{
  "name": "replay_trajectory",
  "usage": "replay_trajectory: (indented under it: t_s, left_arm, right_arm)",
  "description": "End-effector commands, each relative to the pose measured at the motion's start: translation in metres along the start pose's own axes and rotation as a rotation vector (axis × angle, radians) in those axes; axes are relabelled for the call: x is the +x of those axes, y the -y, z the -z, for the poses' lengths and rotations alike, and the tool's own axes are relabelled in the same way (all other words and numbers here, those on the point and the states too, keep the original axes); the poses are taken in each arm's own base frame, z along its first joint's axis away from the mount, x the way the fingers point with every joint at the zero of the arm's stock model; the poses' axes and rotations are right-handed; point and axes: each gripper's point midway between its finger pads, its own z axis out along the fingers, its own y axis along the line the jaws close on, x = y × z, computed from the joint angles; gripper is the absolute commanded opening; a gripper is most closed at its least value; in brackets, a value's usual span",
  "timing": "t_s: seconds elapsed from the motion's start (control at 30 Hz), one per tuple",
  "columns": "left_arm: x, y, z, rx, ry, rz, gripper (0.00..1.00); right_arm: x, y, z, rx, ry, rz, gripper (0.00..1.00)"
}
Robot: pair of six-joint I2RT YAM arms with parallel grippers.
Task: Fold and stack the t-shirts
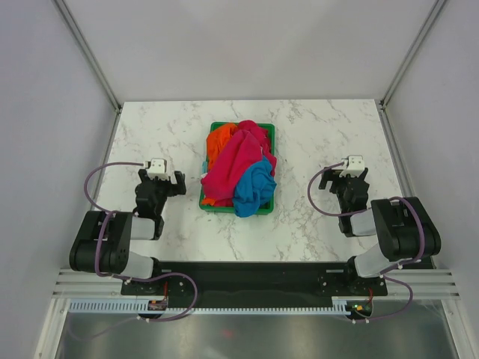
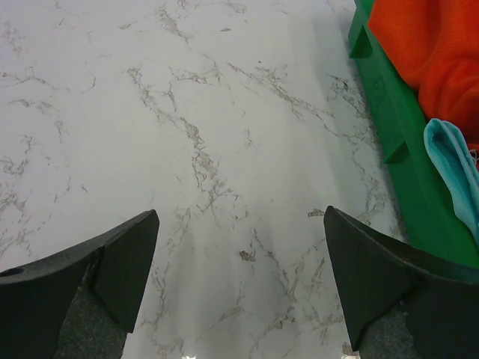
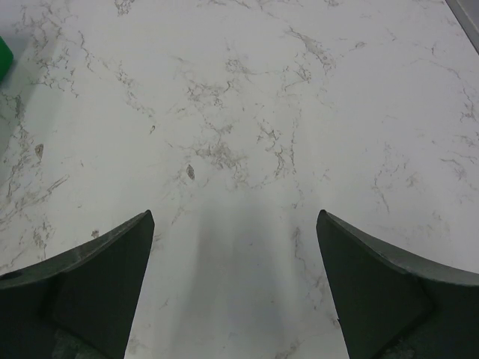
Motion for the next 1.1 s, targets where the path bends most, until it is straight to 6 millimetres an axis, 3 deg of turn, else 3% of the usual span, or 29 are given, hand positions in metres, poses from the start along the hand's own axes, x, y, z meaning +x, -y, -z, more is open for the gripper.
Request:
replay_trajectory:
  t_s: [0.0, 0.1, 0.2, 0.23, 0.27, 0.3, 0.37, 0.4, 0.43, 0.47, 0.5, 0.53, 0.57, 0.6, 0.63, 0.67, 0.7, 0.73, 0.77, 0.8, 0.83, 0.87, 0.9, 0.93, 0.97, 1.0, 1.03, 1.07]
  left_arm:
    - [-0.025, -0.005, -0.006, -0.018, 0.084, -0.026, 1.00]
    - [-0.024, -0.005, -0.006, -0.019, 0.081, -0.026, 1.00]
    - [-0.024, -0.005, -0.006, -0.018, 0.083, -0.026, 1.00]
    - [-0.024, -0.005, -0.006, -0.018, 0.083, -0.026, 1.00]
    - [-0.023, -0.005, -0.006, -0.018, 0.081, -0.026, 1.00]
    - [-0.024, -0.005, -0.006, -0.018, 0.083, -0.026, 1.00]
    - [-0.024, -0.005, -0.006, -0.018, 0.081, -0.026, 1.00]
    - [-0.023, -0.006, -0.006, -0.019, 0.080, -0.028, 1.00]
    - [-0.023, -0.005, -0.006, -0.018, 0.080, -0.026, 1.00]
    - [-0.023, -0.005, -0.006, -0.018, 0.078, -0.026, 1.00]
    - [-0.025, -0.006, -0.008, -0.018, 0.080, -0.026, 1.00]
    - [-0.024, -0.008, -0.009, -0.030, 0.074, -0.019, 1.00]
    - [-0.028, -0.010, -0.005, -0.045, 0.078, -0.017, 1.00]
    - [-0.035, -0.005, -0.006, -0.035, 0.068, -0.019, 1.00]
    - [-0.046, -0.010, -0.004, -0.076, 0.060, -0.019, 1.00]
    - [-0.071, -0.009, 0.003, -0.088, 0.076, 0.029, 1.00]
    - [-0.087, -0.008, 0.004, -0.098, 0.028, 0.072, 1.00]
    - [-0.102, -0.006, 0.008, -0.124, 0.022, 0.210, 1.00]
    - [-0.127, -0.005, 0.018, -0.141, 0.051, 0.324, 1.00]
    - [-0.129, -0.002, 0.028, -0.175, -0.052, 0.438, 1.00]
    - [-0.132, 0.008, 0.034, -0.165, -0.092, 0.573, 1.00]
    - [-0.131, 0.009, 0.040, -0.183, -0.123, 0.625, 1.00]
    - [-0.125, 0.008, 0.044, -0.219, -0.148, 0.707, 1.00]
    - [-0.109, 0.019, 0.049, -0.210, -0.230, 0.831, 1.00]
    - [-0.105, 0.029, 0.050, -0.141, -0.272, 0.856, 1.00]
    - [-0.109, 0.029, 0.049, -0.054, -0.273, 0.850, 0.95]
    - [-0.113, 0.043, 0.055, 0.040, -0.297, 0.802, 0.89]
    - [-0.118, 0.043, 0.059, 0.044, -0.282, 0.785, 0.89]
  right_arm:
    - [-0.022, -0.004, -0.005, -0.018, 0.070, -0.010, 0.98]
    - [-0.020, -0.001, -0.005, -0.001, 0.063, -0.012, 0.98]
    - [-0.032, -0.007, -0.003, -0.019, 0.065, 0.007, 0.98]
    - [-0.063, -0.011, -0.006, -0.027, 0.116, 0.010, 0.98]
    - [-0.047, -0.014, -0.004, -0.031, 0.002, 0.021, 0.98]
    - [-0.081, -0.018, -0.011, -0.031, 0.038, -0.014, 0.98]
    - [-0.106, -0.037, -0.001, -0.098, 0.001, -0.063, 0.98]
    - [-0.148, -0.050, 0.000, -0.139, 0.059, -0.106, 0.98]
    - [-0.174, -0.064, 0.009, -0.187, 0.093, -0.142, 0.98]
    - [-0.182, -0.092, 0.020, -0.317, 0.061, -0.167, 0.98]
    - [-0.218, -0.108, 0.030, -0.412, 0.107, -0.198, 0.98]
    - [-0.229, -0.121, 0.038, -0.480, 0.091, -0.289, 0.98]
    - [-0.229, -0.128, 0.041, -0.506, 0.043, -0.340, 0.98]
    - [-0.241, -0.136, 0.044, -0.547, 0.039, -0.402, 0.98]
    - [-0.237, -0.146, 0.038, -0.595, -0.004, -0.443, 0.98]
    - [-0.237, -0.162, 0.040, -0.676, -0.059, -0.484, 0.98]
    - [-0.258, -0.178, 0.046, -0.781, -0.079, -0.482, 0.98]
    - [-0.239, -0.184, 0.026, -0.750, -0.179, -0.498, 0.98]
    - [-0.215, -0.199, 0.032, -0.729, -0.288, -0.415, 0.98]
    - [-0.235, -0.192, 0.018, -0.575, -0.224, -0.337, 0.98]
    - [-0.225, -0.196, 0.025, -0.516, -0.259, -0.246, 0.98]
    - [-0.231, -0.206, 0.032, -0.490, -0.238, -0.181, 0.98]
    - [-0.234, -0.234, 0.049, -0.514, -0.218, -0.108, 0.98]
    - [-0.244, -0.243, 0.053, -0.501, -0.191, -0.096, 0.98]
    - [-0.246, -0.263, 0.064, -0.566, -0.191, -0.094, 0.98]
    - [-0.248, -0.275, 0.069, -0.608, -0.215, -0.183, 0.98]
    - [-0.238, -0.285, 0.067, -0.633, -0.252, -0.239, 0.98]
    - [-0.235, -0.296, 0.072, -0.693, -0.295, -0.297, 0.98]
